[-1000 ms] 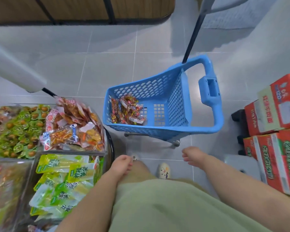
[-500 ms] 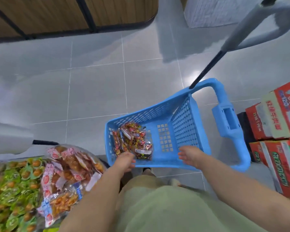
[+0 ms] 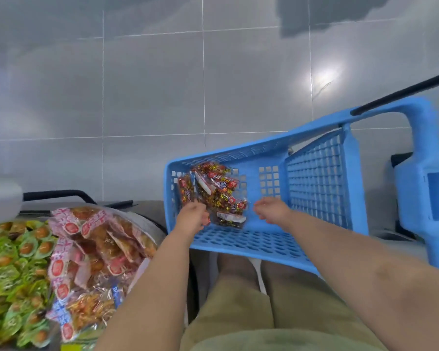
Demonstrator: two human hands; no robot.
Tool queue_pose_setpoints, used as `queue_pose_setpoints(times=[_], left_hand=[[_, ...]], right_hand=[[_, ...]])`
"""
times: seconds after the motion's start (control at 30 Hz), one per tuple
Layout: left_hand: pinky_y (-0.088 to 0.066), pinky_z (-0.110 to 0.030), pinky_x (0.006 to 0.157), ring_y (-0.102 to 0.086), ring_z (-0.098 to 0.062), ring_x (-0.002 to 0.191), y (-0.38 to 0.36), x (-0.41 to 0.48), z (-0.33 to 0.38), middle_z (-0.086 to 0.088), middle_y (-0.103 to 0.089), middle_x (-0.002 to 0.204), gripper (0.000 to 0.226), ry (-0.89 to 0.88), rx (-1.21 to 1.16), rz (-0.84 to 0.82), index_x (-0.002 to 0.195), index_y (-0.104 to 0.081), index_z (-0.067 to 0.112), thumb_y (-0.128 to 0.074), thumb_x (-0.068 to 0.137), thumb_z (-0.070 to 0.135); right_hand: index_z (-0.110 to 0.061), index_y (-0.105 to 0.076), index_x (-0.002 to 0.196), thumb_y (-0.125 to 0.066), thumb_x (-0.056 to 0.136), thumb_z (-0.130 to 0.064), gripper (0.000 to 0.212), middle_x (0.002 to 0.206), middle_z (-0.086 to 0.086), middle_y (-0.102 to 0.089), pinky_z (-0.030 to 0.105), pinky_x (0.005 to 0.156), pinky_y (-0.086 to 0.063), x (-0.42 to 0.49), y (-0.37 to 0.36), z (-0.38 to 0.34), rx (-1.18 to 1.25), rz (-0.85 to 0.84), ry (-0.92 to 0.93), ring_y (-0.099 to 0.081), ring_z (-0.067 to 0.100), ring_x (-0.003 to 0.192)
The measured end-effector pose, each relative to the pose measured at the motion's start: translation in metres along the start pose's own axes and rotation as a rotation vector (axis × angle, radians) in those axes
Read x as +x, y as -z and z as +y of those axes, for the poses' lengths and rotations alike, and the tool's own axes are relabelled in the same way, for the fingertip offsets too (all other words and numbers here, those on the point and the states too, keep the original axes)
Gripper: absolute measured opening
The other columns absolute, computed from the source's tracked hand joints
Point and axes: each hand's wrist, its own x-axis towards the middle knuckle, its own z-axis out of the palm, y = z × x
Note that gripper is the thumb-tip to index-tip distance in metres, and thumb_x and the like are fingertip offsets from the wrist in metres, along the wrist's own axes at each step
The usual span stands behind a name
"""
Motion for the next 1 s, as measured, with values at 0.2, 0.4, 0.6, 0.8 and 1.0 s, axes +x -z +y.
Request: queue_pose_setpoints(times=[0.2, 0.4, 0.6, 0.8, 1.0], left_hand=[[-0.046, -0.025, 0.067, -0.058, -0.015, 0.076, -0.018, 0.032, -0.028, -0.004, -0.059, 0.087, 0.011, 0.097, -0.194, -0.010, 0.107, -0.049, 0.014, -0.046, 0.101, 0.023], [-0.054, -0.032, 0.080, -0.065, -0.019, 0.088, -0.016, 0.055, -0.049, -0.006, -0.066, 0.096, 0.010, 0.102, -0.258, 0.029, 0.093, -0.056, 0.021, -0.050, 0.099, 0.026], [-0.052, -0.030, 0.077, -0.066, -0.019, 0.094, -0.013, 0.059, -0.052, -0.005, -0.067, 0.104, 0.013, 0.046, -0.250, 0.019, 0.103, -0.059, 0.021, -0.057, 0.095, 0.031], [-0.053, -0.038, 0.087, -0.065, -0.020, 0.104, -0.020, 0.040, -0.037, 0.000, -0.069, 0.108, 0.055, -0.037, -0.498, -0.250, 0.125, -0.053, 0.018, -0.074, 0.075, 0.030], [-0.057, -0.037, 0.076, -0.070, -0.021, 0.095, -0.021, 0.041, -0.031, -0.004, -0.072, 0.106, 0.025, -0.145, -0.655, -0.058, 0.111, -0.063, 0.018, -0.066, 0.087, 0.011]], right_hand=[[-0.013, -0.046, 0.134, -0.069, 0.082, -0.036, 0.062, 0.134, 0.010, -0.047, 0.029, 0.091, -0.041, 0.072, -0.052, 0.024, -0.604, -0.075, 0.166, -0.049, 0.027, 0.118], [-0.017, -0.050, 0.131, -0.064, 0.087, -0.031, 0.049, 0.128, 0.009, -0.056, 0.026, 0.084, -0.041, 0.105, -0.079, 0.048, -0.635, -0.041, 0.263, -0.054, 0.027, 0.113], [-0.016, -0.064, 0.111, -0.075, 0.078, -0.024, 0.035, 0.106, 0.000, -0.063, 0.023, 0.077, -0.048, 0.090, -0.036, 0.027, -0.103, -0.075, 0.212, -0.060, 0.014, 0.092], [-0.013, -0.063, 0.106, -0.076, 0.070, -0.021, 0.039, 0.096, 0.002, -0.073, 0.022, 0.071, -0.055, 0.059, -0.006, 0.003, 0.444, -0.433, 0.097, -0.070, 0.013, 0.085], [-0.015, -0.063, 0.104, -0.058, 0.085, -0.050, 0.040, 0.106, 0.003, -0.068, 0.027, 0.080, -0.051, 0.073, -0.039, -0.009, 0.414, -0.299, 0.090, -0.064, 0.017, 0.096]])
